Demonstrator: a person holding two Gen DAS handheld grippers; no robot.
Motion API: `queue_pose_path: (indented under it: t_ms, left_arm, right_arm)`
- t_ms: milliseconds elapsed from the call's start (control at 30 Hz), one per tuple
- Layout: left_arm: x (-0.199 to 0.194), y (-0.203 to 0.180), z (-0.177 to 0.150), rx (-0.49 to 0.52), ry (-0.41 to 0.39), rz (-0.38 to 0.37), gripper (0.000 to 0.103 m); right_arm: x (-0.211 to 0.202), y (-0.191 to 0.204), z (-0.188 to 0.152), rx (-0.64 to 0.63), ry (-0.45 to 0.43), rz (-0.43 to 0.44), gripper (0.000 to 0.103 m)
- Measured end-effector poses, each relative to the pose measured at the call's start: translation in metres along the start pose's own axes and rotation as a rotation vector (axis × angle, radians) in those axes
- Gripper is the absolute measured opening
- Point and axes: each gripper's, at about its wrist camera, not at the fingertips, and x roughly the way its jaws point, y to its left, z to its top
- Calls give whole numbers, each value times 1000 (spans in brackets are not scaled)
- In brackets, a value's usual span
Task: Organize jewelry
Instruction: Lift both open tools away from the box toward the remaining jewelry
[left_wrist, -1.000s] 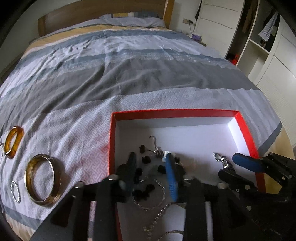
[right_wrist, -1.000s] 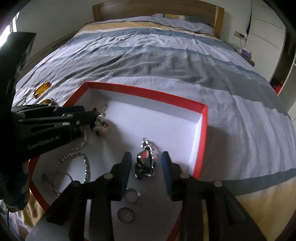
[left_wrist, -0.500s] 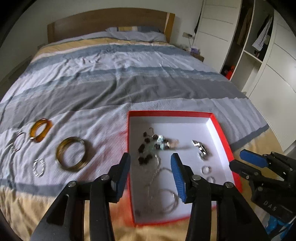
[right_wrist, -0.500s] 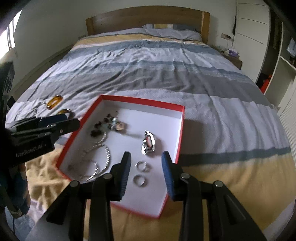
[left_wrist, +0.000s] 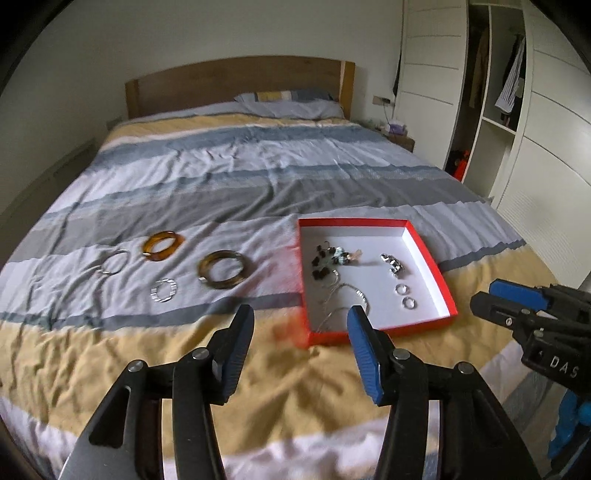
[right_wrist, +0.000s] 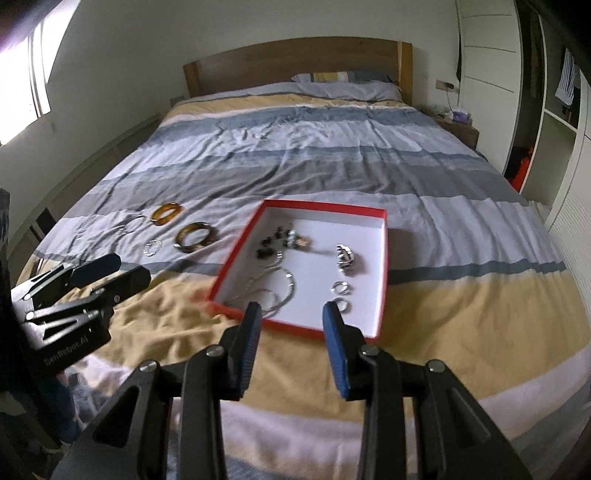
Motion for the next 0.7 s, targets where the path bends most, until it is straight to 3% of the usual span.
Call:
queue_pose_path:
  t_ms: [267,467,700]
  left_arm:
    - [-62,16,-28,0,-61,44,54]
    - [-101,29,-45,1,-107,85,63]
    - [-134,50,-71,-21,-124,139,81]
  right_arm:
    - [-38,39,-18,-11,-46,19,33]
    - [-64,68,-34,-29,-68,24,33]
    - [-88,101,-53,-53,-86,44,41]
